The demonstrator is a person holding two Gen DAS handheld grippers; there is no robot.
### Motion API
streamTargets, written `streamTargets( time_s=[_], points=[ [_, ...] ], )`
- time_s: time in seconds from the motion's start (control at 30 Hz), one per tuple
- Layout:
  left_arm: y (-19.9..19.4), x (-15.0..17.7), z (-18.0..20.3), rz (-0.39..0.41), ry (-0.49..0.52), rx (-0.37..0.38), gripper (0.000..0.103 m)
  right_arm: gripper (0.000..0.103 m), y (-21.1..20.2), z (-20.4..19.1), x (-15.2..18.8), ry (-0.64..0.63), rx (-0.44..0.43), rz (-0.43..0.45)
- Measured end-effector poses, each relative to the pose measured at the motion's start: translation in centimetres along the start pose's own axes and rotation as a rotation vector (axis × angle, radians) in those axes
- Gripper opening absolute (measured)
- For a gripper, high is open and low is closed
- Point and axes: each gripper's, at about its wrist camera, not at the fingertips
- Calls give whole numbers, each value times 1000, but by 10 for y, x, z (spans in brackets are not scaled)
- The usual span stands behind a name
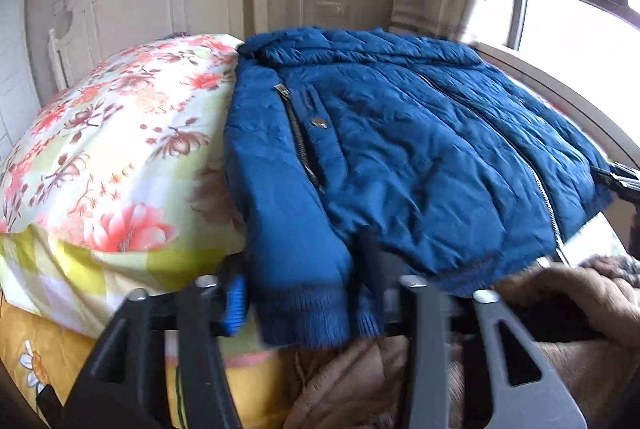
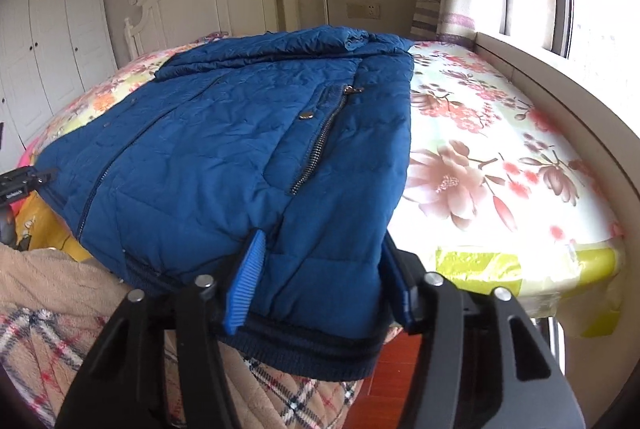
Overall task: Fold large clothes
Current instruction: 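Grasp the ribbed jacket hem with both grippers and lift it, then carry the held hem over the jacket toward the collar with both grippers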
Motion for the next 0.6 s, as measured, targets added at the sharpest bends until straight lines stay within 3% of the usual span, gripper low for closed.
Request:
streamTargets(
  time_s=[0.03, 0.1, 0.13, 0.17, 0.2, 0.23, 0.3, 0.47, 0.6],
  points=[
    [5, -3, -4, -3, -18, 8, 64, 61, 2, -2, -1, -13, 9, -1],
    [17, -8, -10, -16, -57, 50, 64, 61, 4, -4, 0, -22, 13, 4],
    [20, -9, -11, -13, -65, 63, 58, 58, 4, -4, 1, -28, -1, 11],
    [21, -9, -11, -7, -58, 78, 51, 43, 3, -4, 2, -33, -18, 18],
    [18, -10, -9, -2, -51, 100, 34, 34, 1, -5, 2, -32, -30, 24],
    [14, -11, -9, 8, -51, 109, 25, 30, -2, -5, 3, -32, -43, 34],
    [2, -11, -14, 25, -65, 142, 20, 20, -10, -3, 2, -19, -93, 37],
    [-66, -14, -31, 102, -155, 243, 19, 14, -73, -6, -1, -38, -220, 106],
    [-117, -19, -50, 185, -225, 312, 18, 12, -136, -7, -7, -11, -258, 251]
  ],
)
Point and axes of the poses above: each gripper's, at about its wrist camera, not at the fingertips, and y roughly the way its jaws point, z to its right, x to its underside, and after that the axes turned 3 degrees about -x, right-handed
